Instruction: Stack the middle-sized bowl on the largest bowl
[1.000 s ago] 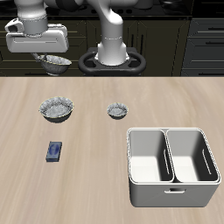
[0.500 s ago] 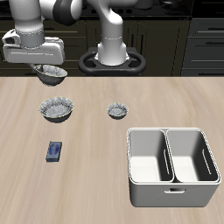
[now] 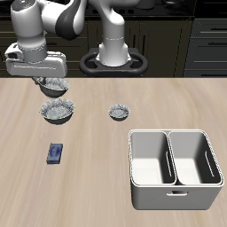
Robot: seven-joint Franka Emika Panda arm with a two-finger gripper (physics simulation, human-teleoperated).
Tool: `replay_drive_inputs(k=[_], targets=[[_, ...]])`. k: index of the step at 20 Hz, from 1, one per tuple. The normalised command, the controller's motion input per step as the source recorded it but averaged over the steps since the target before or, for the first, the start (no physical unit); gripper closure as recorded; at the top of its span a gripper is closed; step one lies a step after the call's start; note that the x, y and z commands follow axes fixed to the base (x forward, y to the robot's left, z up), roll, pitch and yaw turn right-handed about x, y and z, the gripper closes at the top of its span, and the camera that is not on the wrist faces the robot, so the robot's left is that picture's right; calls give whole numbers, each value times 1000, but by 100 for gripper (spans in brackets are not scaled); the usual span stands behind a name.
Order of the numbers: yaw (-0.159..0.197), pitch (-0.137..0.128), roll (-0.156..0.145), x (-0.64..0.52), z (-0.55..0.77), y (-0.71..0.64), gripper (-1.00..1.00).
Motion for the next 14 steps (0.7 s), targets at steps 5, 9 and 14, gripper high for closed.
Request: replay_drive_inputs(k=[5,9,14], targets=[[-2,33,-10,57,-257,-23,100],[2,78,-19,66,-440,-50,100],[22,64,-3,56,-369,46,100]])
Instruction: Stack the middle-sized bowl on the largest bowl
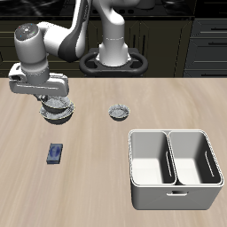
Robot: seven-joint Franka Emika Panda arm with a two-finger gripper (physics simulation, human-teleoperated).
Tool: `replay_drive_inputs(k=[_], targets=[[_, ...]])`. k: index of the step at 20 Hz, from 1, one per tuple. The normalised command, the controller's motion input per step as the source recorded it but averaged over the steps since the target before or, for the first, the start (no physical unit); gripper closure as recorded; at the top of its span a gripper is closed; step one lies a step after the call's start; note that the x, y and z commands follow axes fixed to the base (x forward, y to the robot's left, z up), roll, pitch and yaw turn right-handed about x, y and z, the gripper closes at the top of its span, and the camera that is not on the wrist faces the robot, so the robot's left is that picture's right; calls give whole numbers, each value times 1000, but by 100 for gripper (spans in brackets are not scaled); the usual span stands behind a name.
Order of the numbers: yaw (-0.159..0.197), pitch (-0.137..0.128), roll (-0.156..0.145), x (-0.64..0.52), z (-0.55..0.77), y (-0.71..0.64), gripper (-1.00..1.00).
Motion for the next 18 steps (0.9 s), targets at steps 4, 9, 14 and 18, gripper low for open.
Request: replay_drive_inputs(k=[4,9,14,18], targets=[[15,101,37,-78,-541,141,100],[50,102,-36,-38,-289,36,-100],[20,3,-25,-68,82,40,-100],[31,-40,1,-95,227,150,-100]])
